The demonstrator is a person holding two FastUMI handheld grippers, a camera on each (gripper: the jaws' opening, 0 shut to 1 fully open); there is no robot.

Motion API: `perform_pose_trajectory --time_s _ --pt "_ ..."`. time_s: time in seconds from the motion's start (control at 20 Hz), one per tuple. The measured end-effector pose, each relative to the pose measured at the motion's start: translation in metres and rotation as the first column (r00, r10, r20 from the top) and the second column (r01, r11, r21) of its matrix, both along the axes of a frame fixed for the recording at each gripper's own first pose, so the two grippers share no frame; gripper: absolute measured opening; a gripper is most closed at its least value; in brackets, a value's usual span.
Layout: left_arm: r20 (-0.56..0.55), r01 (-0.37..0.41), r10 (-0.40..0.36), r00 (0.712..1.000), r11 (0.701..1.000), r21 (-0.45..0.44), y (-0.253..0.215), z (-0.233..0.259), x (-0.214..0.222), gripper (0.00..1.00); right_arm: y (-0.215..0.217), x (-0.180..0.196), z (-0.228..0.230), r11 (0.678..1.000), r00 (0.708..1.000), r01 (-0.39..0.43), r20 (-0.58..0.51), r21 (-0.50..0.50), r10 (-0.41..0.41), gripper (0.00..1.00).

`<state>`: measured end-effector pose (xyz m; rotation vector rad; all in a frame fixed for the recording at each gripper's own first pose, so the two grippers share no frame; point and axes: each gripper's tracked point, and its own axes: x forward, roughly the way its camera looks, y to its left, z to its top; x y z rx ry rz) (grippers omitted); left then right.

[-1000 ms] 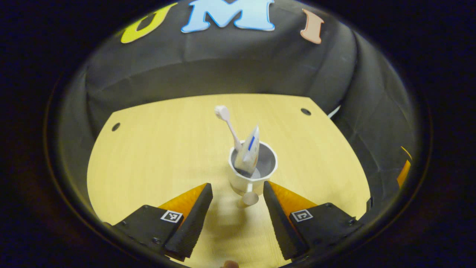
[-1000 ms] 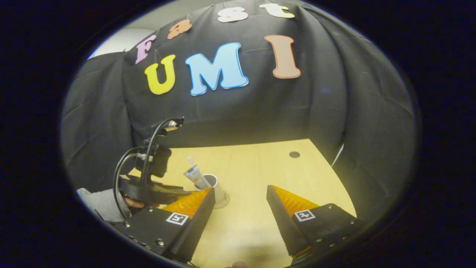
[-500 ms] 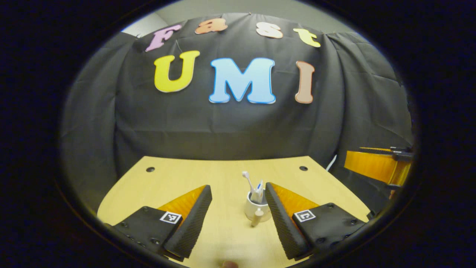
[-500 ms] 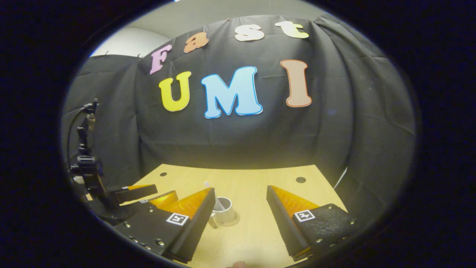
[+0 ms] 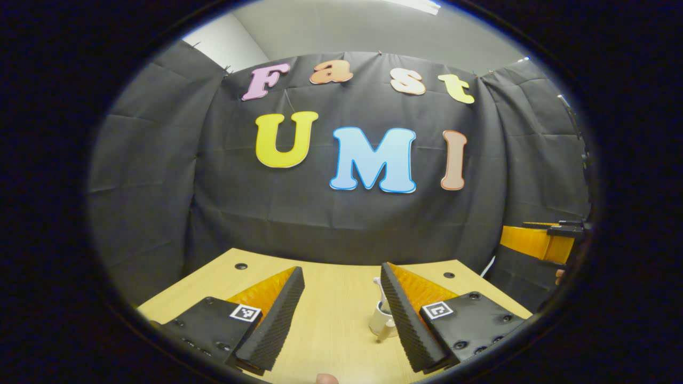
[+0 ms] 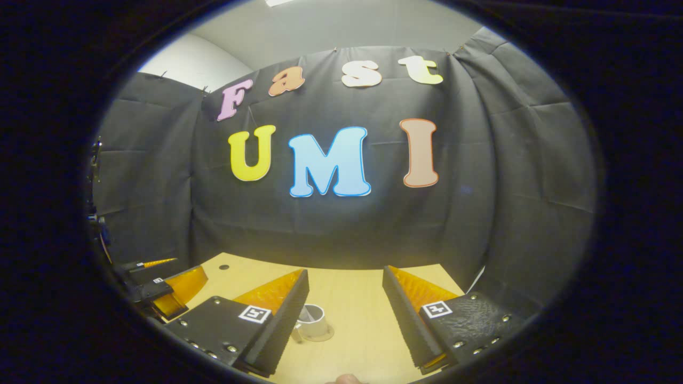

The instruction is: Put the toothbrush and toothpaste on the desktop into the cup, then pick up the cup and place it on the coaster on the desktop.

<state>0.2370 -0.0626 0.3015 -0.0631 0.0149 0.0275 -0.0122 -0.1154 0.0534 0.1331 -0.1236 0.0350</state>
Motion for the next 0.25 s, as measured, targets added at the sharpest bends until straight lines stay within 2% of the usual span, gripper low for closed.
perform_pose_trajectory --time_s 0.25 --pt "0.029 0.001 -0.002 1.0 1.0 0.027 0.011 0.017 -0.013 0.94 -0.005 -0.003 -0.005 0.999 1.0 0.03 -0.01 0.011 -0.03 0.88"
